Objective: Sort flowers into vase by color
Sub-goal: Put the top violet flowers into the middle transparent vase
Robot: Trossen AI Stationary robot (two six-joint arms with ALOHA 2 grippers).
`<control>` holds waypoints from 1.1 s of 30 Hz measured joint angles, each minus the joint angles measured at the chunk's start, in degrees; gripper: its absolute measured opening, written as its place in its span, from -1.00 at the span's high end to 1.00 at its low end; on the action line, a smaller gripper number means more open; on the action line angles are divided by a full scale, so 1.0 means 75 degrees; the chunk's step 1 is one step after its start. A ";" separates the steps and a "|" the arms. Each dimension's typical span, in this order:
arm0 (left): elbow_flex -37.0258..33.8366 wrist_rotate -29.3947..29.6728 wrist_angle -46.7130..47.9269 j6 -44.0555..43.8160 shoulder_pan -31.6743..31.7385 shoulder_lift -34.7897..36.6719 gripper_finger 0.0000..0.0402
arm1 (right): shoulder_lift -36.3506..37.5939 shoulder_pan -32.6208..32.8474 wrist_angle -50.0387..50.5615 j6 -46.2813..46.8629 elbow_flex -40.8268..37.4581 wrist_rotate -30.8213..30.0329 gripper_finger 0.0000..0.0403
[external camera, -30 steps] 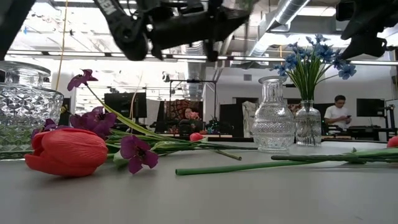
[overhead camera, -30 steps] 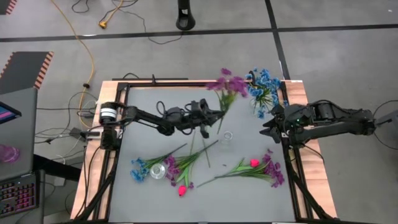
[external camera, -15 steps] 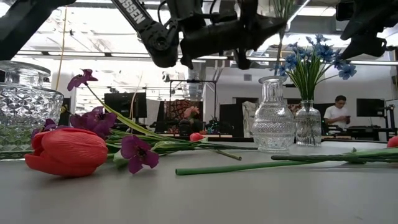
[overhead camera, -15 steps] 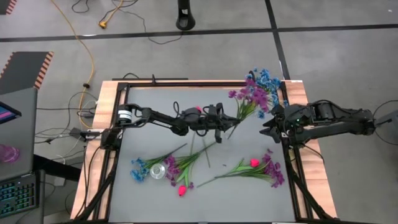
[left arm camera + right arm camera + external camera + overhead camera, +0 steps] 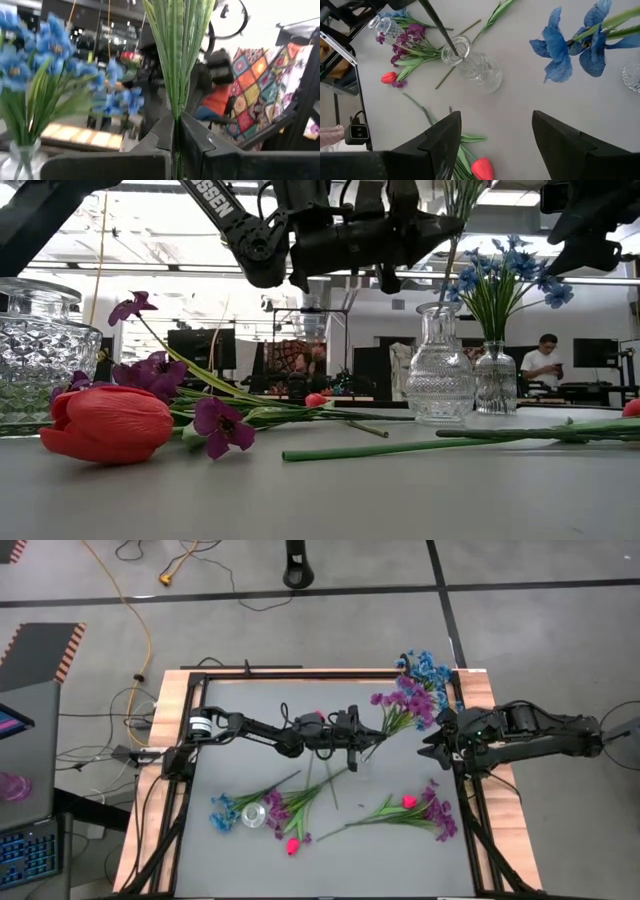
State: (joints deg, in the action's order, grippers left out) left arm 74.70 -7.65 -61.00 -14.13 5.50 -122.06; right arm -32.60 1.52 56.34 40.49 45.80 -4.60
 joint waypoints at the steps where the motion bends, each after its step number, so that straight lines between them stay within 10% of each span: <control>1: 0.0000 0.0032 0.0167 0.0000 0.0000 0.0000 1.00 | 0.0000 0.0000 0.0000 0.0000 0.0000 0.0000 -0.35; 18: -0.0003 -0.0153 0.0555 -0.0086 0.0000 0.0003 0.97 | 0.0000 0.0000 0.0000 0.0000 0.0000 0.0003 -0.35; 33: -0.0003 -0.0922 0.0550 0.0138 0.0029 0.0006 0.47 | 0.0006 0.0000 0.0000 0.0002 -0.0003 0.0007 -0.35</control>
State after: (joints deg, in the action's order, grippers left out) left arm 74.67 -14.56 -56.88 -13.09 5.72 -122.02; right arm -32.56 1.52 56.34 40.51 45.78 -4.55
